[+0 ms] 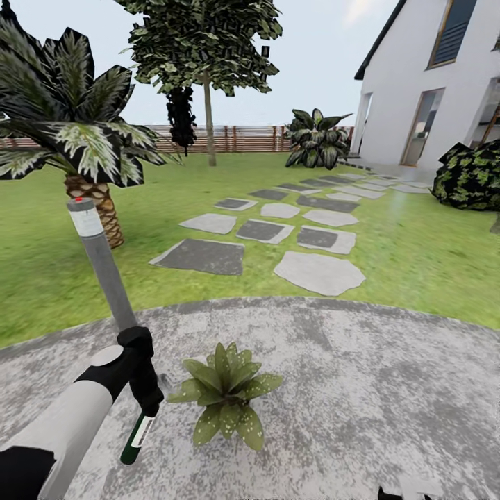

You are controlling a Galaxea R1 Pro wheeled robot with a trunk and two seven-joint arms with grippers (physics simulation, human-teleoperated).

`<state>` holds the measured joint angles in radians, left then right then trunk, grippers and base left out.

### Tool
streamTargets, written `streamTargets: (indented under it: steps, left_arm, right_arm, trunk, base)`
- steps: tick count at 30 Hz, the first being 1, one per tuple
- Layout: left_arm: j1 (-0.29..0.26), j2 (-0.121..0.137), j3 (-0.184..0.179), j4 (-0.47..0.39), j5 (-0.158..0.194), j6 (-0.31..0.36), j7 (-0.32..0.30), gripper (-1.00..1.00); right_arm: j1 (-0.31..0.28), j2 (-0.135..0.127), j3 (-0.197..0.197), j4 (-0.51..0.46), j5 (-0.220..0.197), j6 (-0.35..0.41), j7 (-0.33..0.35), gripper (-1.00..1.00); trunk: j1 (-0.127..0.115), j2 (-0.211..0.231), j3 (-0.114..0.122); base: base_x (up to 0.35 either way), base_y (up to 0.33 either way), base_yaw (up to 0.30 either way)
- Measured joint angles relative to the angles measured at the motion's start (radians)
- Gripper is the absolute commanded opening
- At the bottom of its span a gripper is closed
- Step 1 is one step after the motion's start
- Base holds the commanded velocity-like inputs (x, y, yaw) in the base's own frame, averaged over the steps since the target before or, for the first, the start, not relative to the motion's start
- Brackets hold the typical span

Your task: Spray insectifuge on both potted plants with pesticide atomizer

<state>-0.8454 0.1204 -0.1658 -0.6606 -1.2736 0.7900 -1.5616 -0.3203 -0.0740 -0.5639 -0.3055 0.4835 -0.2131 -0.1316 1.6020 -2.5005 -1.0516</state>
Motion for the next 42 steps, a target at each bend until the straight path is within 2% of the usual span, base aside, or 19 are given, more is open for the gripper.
streamTargets:
  steps: [2, 3, 5, 6, 8, 11, 14, 18, 23, 31, 36, 42]
  left_arm:
    - [0.004, 0.049, 0.002, 0.003, 0.0, -0.036, 0.0, -1.0]
    - [0.006, 0.063, 0.002, 0.004, 0.0, -0.053, 0.0, -1.0]
    - [0.01, 0.083, 0.002, 0.005, 0.0, -0.082, -0.001, -1.0]
    - [0.011, 0.084, 0.001, 0.005, -0.002, -0.09, -0.001, -1.0]
    - [0.011, 0.077, 0.0, 0.004, -0.003, -0.09, -0.001, -1.0]
    - [0.009, 0.035, 0.0, -0.001, -0.007, -0.087, -0.001, -1.0]
    - [0.008, 0.018, 0.0, -0.003, -0.01, -0.086, -0.001, -1.0]
    - [0.008, 0.014, 0.001, -0.005, -0.013, -0.086, -0.002, -1.0]
    - [0.008, 0.013, -0.002, -0.005, -0.015, -0.086, -0.002, -1.0]
    - [-0.003, 0.011, -0.008, -0.007, -0.015, -0.085, -0.001, -1.0]
    - [-0.02, -0.027, -0.01, -0.011, -0.023, -0.087, -0.001, -1.0]
    - [-0.022, -0.027, -0.016, -0.002, -0.041, -0.088, -0.001, -1.0]
  right_arm:
    - [0.0, 0.0, 0.0, 0.0, 0.0, 0.0, 0.0, 1.0]
    - [-0.001, 0.0, 0.0, 0.0, 0.0, 0.0, 0.0, 1.0]
    - [0.0, 0.0, 0.0, 0.0, 0.001, -0.001, 0.0, 1.0]
    - [0.0, 0.0, 0.0, 0.0, 0.002, -0.001, 0.001, 1.0]
    - [0.0, -0.001, 0.0, 0.001, 0.004, -0.002, 0.002, 1.0]
    - [0.0, -0.002, 0.0, 0.002, 0.005, -0.001, 0.003, 1.0]
    - [0.0, -0.002, 0.0, 0.002, 0.006, -0.001, 0.003, 1.0]
    - [0.0, -0.002, 0.0, 0.001, 0.004, -0.002, 0.001, 1.0]
    - [0.0, -0.002, 0.0, 0.001, 0.003, 0.0, 0.002, 1.0]
    - [0.0, -0.002, 0.0, 0.002, 0.003, -0.001, 0.0, 1.0]
    - [0.0, -0.002, 0.0, 0.002, 0.003, -0.002, 0.0, 1.0]
    - [0.0, -0.002, 0.0, 0.002, 0.003, -0.002, 0.0, 1.0]
  trunk:
    - [0.0, 0.0, -0.003]
    - [0.0, 0.0, -0.004]
    - [0.0, 0.0, -0.005]
    - [0.0, 0.0, -0.006]
    - [0.0, 0.0, -0.006]
    - [0.0, 0.0, -0.006]
    - [-0.001, 0.0, -0.006]
    - [0.0, 0.0, -0.006]
    - [0.0, 0.0, -0.006]
    - [0.0, 0.0, -0.006]
    - [0.0, 0.0, -0.006]
    - [0.0, 0.0, -0.006]
  base:
    - [0.0, 0.0, -0.076]
    - [0.0, 0.0, -0.038]
    - [0.0, 0.0, -0.015]
    - [0.0, 0.0, -0.005]
    - [0.032, 0.013, -0.002]
    - [0.191, 0.124, 0.0]
    - [0.261, 0.192, 0.0]
    - [0.225, 0.255, -0.018]
    - [0.035, 0.306, -0.252]
    - [0.001, 0.035, -0.175]
    - [0.0, 0.0, -0.004]
    - [0.038, 0.022, 0.0]
